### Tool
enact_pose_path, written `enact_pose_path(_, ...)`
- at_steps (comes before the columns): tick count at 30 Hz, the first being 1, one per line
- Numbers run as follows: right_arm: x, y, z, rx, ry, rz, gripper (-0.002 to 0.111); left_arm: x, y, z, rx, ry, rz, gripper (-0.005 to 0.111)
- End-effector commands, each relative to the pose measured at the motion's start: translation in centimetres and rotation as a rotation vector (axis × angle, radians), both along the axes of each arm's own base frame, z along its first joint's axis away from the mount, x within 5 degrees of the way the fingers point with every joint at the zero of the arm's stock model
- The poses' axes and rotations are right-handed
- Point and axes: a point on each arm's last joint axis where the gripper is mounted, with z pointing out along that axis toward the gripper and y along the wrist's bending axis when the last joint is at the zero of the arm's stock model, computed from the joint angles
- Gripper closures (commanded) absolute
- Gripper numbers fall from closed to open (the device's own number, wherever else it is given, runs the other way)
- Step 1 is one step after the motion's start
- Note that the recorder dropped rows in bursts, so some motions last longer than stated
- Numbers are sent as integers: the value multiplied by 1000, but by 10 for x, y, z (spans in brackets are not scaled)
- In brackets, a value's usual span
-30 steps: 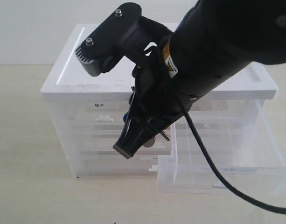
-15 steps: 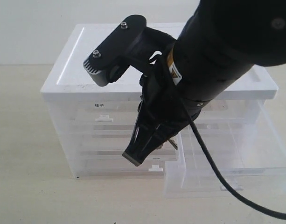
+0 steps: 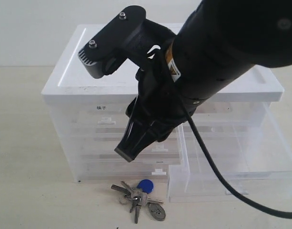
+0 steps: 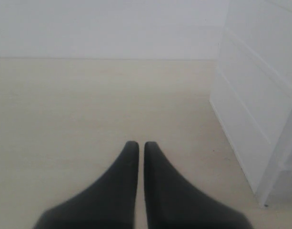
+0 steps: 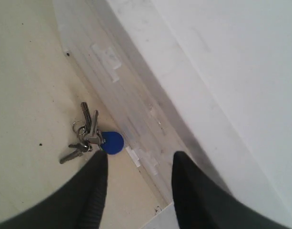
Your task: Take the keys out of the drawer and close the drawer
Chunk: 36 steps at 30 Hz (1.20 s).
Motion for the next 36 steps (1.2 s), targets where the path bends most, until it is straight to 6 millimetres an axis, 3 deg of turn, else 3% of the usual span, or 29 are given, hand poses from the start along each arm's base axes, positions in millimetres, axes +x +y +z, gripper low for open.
enact_pose_path(1,-4,-5,12,27,-29,6,83,0,0,2,3,-12,-1,102)
enact_pose_path(4,-12,-17,29,62,-56,35,109,0,0,2,3,-12,-1,102)
enact_pose_path(14,-59,-49,50,42,160,227,108,0,0,2,3,-12,-1,102)
enact_pose_path(18,-84,-51,36,39,345,429,108,0,0,2,3,-12,-1,102)
enact_pose_path(20,-90,-54,10,-17,417,482,108,0,0,2,3,-12,-1,102)
enact_pose_path(23,-85,-64,-25,-141,380,462,108,0,0,2,3,-12,-1,102)
enact_pose_path(25,-79,-69,-33,-202,316,438,108,0,0,2,3,-12,-1,102)
enact_pose_path(31,-56,-78,-32,-312,113,292,108,0,0,2,3,-12,-1,102)
enact_pose_path(36,-48,-75,-29,-286,27,259,108,0,0,2,3,-12,-1,102)
